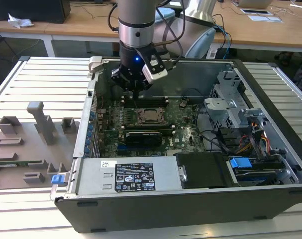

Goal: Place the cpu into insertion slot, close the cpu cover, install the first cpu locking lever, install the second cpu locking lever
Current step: 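Install the first cpu locking lever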

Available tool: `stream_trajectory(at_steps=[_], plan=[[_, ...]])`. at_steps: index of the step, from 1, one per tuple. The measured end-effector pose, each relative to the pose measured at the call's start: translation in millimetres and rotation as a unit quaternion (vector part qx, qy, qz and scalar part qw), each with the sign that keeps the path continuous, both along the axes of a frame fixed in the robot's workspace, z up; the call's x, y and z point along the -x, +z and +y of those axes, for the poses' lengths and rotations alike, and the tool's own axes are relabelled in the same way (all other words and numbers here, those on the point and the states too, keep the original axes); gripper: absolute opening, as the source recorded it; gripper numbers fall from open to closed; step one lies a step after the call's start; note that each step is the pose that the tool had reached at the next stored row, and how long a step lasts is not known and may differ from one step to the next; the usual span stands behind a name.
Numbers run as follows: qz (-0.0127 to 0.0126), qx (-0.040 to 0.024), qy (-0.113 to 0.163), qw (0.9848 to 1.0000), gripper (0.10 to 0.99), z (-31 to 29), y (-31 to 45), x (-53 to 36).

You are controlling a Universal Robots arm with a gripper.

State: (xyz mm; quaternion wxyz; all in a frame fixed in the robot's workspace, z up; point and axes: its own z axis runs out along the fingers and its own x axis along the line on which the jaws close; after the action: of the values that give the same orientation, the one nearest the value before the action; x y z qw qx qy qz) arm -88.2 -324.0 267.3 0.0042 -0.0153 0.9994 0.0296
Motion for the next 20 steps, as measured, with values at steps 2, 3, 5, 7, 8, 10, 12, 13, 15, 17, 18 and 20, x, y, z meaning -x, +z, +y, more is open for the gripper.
stream_trajectory(at_steps=[2, 3, 5, 7, 8, 10, 12, 13, 15, 17, 18, 20], plan=[[0.0000, 0.0000, 0.000, 1.0000, 0.110, 0.0, 0.0, 1.2], [0.0000, 0.0000, 0.000, 1.0000, 0.110, 0.0, 0.0, 1.7], [0.0000, 0.0000, 0.000, 1.0000, 0.110, 0.0, 0.0, 3.2], [0.0000, 0.0000, 0.000, 1.0000, 0.110, 0.0, 0.0, 7.3], [0.0000, 0.0000, 0.000, 1.0000, 0.110, 0.0, 0.0, 8.5], [0.0000, 0.0000, 0.000, 1.0000, 0.110, 0.2, 0.0, 10.9], [0.0000, 0.0000, 0.000, 1.0000, 0.110, 1.0, 0.0, 11.0], [0.0000, 0.0000, 0.000, 1.0000, 0.110, 1.6, 0.0, 11.0], [0.0000, 0.0000, 0.000, 1.0000, 0.110, 3.6, 0.0, 11.6], [0.0000, -0.0001, 0.000, 1.0000, 0.110, 5.0, 0.0, 15.9], [0.0000, -0.0001, 0.000, 1.0000, 0.110, 6.0, 0.0, 19.0], [0.0001, 0.0000, 0.000, 1.0000, 0.110, 7.3, 0.0, 21.8]])
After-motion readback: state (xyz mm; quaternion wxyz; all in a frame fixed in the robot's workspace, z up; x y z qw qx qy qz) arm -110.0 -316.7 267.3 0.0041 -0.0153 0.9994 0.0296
